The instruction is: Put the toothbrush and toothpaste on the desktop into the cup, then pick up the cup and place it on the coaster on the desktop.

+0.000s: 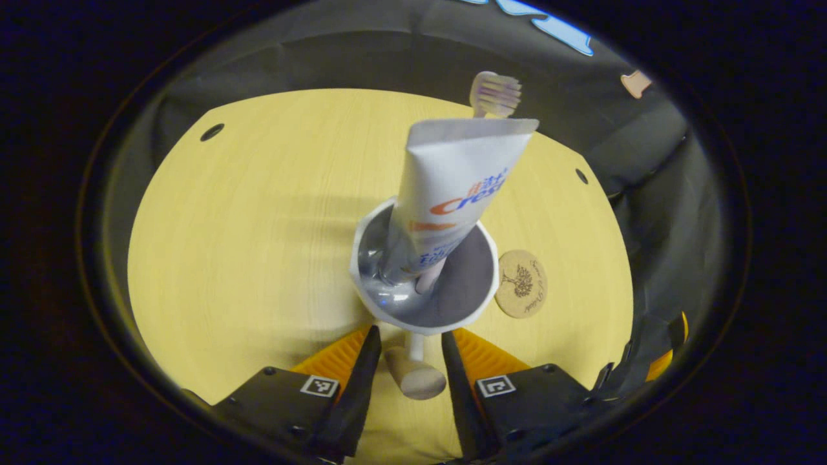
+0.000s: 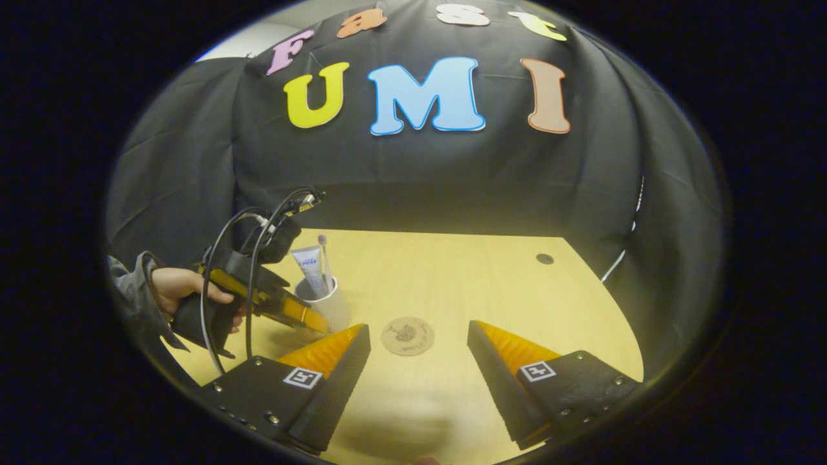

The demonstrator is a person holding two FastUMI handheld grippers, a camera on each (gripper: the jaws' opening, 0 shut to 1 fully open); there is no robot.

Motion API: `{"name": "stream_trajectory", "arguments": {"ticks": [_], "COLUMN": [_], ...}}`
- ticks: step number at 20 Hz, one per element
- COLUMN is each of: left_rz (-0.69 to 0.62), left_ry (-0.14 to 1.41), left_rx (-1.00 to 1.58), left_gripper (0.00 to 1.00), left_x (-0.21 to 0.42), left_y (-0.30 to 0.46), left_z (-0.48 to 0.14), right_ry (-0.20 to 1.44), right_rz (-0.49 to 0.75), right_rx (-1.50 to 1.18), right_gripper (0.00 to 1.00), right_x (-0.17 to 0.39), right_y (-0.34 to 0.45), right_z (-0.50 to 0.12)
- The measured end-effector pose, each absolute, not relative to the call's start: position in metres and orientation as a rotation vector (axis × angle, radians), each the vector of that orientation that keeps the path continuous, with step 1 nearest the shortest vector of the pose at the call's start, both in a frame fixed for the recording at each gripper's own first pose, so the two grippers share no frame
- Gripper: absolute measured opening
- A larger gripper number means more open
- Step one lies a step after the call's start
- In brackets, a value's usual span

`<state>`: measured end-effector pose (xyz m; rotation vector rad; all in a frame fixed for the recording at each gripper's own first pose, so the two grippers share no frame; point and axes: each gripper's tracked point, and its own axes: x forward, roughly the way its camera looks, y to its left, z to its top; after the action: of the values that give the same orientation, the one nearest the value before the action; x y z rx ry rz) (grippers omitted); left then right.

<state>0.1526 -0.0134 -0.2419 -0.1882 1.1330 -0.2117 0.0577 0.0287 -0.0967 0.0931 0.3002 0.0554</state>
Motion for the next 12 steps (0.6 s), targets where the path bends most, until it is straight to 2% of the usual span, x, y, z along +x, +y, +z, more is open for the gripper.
{"name": "stream_trajectory", "arguments": {"ticks": [1, 2, 3, 4, 7, 8, 12], "left_rz": [-0.213, -0.203, -0.202, -0.209, -0.191, -0.182, -0.201], "left_ry": [1.142, 1.159, 1.172, 1.168, 1.157, 1.142, 1.116], "left_rx": [-0.188, -0.174, -0.168, -0.155, -0.099, -0.073, 0.033], "left_gripper": [0.57, 0.63, 0.49, 0.51, 0.46, 0.36, 0.34], "left_x": [0.1511, 0.1503, 0.148, 0.1483, 0.1487, 0.1545, 0.152], "left_y": [-0.0146, -0.0128, -0.0137, -0.0149, -0.0108, -0.0082, -0.0084], "left_z": [-0.2445, -0.2452, -0.2459, -0.2456, -0.2444, -0.2429, -0.2454], "right_ry": [0.301, 0.303, 0.305, 0.309, 0.32, 0.322, 0.325], "right_rz": [0.054, 0.053, 0.051, 0.049, 0.048, 0.049, 0.048], "right_rx": [0.101, 0.109, 0.113, 0.115, 0.121, 0.124, 0.133], "right_gripper": [0.95, 0.95, 0.95, 0.95, 0.95, 0.95, 0.95], "right_x": [0.0568, 0.0552, 0.054, 0.0535, 0.0519, 0.0515, 0.0502], "right_y": [0.0287, 0.0284, 0.028, 0.0277, 0.027, 0.027, 0.0261], "right_z": [-0.097, -0.0972, -0.0982, -0.0989, -0.1033, -0.1049, -0.1069]}}
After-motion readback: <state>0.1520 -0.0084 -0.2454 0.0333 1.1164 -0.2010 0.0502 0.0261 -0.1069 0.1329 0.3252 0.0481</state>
